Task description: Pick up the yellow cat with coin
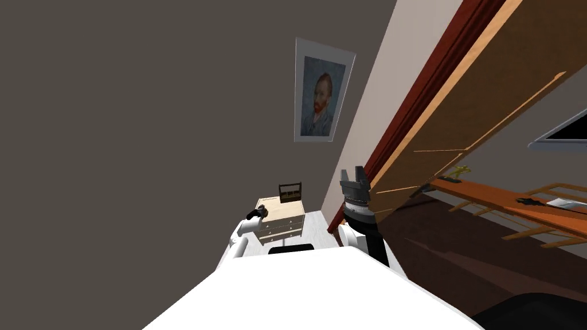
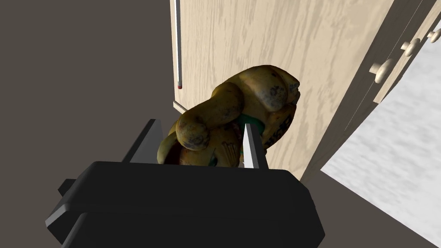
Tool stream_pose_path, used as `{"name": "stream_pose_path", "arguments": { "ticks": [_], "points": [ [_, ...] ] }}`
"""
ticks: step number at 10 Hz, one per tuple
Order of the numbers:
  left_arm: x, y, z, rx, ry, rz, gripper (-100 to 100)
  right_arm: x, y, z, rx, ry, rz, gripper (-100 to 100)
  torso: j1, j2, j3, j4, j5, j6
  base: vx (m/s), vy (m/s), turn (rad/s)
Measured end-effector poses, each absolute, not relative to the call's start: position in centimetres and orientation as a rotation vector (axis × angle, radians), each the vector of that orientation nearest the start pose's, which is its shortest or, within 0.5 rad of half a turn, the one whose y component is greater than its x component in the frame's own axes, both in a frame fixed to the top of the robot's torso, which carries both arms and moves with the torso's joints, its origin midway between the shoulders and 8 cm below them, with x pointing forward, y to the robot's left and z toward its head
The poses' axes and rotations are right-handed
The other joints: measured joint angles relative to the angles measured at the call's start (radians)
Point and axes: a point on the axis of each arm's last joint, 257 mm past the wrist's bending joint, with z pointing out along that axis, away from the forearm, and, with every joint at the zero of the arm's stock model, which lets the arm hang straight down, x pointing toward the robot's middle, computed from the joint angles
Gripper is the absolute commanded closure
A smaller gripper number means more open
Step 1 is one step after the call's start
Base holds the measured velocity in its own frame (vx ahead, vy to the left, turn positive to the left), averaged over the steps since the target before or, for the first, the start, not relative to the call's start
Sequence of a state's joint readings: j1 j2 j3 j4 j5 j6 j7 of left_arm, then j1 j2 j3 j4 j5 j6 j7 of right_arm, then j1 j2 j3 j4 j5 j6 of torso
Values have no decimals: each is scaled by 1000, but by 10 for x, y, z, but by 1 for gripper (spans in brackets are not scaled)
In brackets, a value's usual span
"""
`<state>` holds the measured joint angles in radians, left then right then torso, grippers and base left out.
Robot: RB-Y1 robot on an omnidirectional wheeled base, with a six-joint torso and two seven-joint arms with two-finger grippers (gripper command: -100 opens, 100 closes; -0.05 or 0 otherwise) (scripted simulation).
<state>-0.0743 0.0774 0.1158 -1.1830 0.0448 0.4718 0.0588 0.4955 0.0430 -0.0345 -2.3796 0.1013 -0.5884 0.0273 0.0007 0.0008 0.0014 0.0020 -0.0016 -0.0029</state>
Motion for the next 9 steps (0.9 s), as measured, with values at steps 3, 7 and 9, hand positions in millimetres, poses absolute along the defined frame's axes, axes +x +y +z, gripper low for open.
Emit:
{"name": "stream_pose_path", "arguments": {
  "ticks": [3,7,9],
  "points": [
    [477,261,-475,-1825,1674,-713,100,305,-271,83,456,512,1213,0,-1,1,1,0,-1,1,19,6,249],
    [489,210,-473,-1736,1787,-750,100,305,-271,83,456,512,1213,0,-1,1,1,1,-1,0,24,3,289],
    [492,183,-470,-1689,1839,-770,100,305,-271,83,456,512,1213,0,-1,2,2,2,-1,1,23,0,247]
  ]
}}
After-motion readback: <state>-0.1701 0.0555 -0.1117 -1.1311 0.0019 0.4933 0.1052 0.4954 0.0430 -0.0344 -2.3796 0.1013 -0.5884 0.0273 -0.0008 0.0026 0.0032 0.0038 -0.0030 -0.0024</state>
